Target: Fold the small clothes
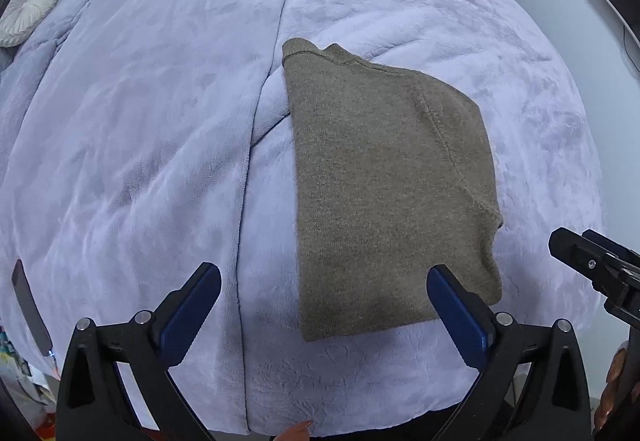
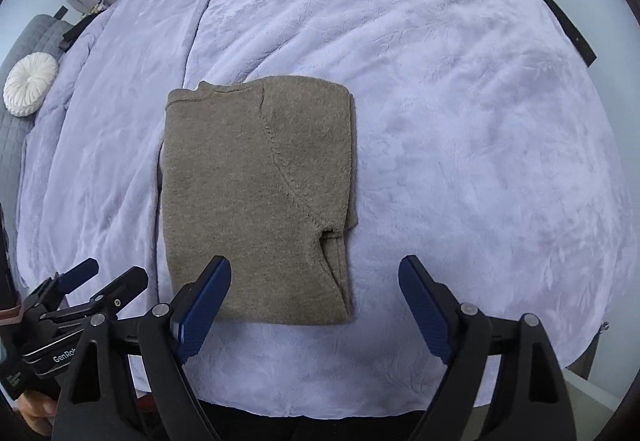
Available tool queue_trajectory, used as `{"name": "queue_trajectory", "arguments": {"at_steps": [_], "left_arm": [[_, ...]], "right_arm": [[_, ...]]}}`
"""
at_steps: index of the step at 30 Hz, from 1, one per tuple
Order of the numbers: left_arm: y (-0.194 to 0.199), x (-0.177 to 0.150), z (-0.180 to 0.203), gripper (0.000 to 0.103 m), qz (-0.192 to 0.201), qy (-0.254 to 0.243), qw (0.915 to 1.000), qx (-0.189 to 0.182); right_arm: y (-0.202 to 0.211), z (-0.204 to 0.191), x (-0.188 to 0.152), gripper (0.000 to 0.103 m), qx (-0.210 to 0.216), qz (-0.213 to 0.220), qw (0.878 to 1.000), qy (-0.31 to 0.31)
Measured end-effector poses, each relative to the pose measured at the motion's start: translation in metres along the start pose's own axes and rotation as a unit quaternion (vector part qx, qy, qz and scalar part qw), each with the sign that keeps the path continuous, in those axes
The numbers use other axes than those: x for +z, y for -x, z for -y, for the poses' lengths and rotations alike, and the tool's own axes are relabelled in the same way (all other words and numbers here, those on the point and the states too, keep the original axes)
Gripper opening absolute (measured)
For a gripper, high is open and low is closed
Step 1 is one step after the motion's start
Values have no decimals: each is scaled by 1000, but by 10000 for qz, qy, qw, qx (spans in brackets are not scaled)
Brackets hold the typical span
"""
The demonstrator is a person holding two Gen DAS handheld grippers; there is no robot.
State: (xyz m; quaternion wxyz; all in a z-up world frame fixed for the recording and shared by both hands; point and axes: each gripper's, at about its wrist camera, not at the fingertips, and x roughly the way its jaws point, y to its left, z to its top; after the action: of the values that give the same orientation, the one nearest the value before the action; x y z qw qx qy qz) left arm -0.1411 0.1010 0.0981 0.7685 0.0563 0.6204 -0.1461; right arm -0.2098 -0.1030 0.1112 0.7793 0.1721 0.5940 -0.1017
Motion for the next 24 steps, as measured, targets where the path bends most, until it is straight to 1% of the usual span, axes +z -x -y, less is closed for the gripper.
{"name": "queue_trajectory", "arguments": {"at_steps": [3,6,10,14,24], "left_arm": [[3,2,4,103,33,-45,9999,94],[5,2,7,103,88,-127,9991,394],[7,3,4,103,98,-81,9992,371],[8,3,3,103,64,-29,9992,394],[13,3,4,103,147,-17,9988,466]], "right_arm": [[2,1,3,90,-200,61,9997,86],[3,3,5,90,-280,97,9995,69],[4,4,6,91,-380,88,9992,85],[4,3,8,91,-385,86,9992,86],[6,-1,11,91,-428,99,9989,147]]}}
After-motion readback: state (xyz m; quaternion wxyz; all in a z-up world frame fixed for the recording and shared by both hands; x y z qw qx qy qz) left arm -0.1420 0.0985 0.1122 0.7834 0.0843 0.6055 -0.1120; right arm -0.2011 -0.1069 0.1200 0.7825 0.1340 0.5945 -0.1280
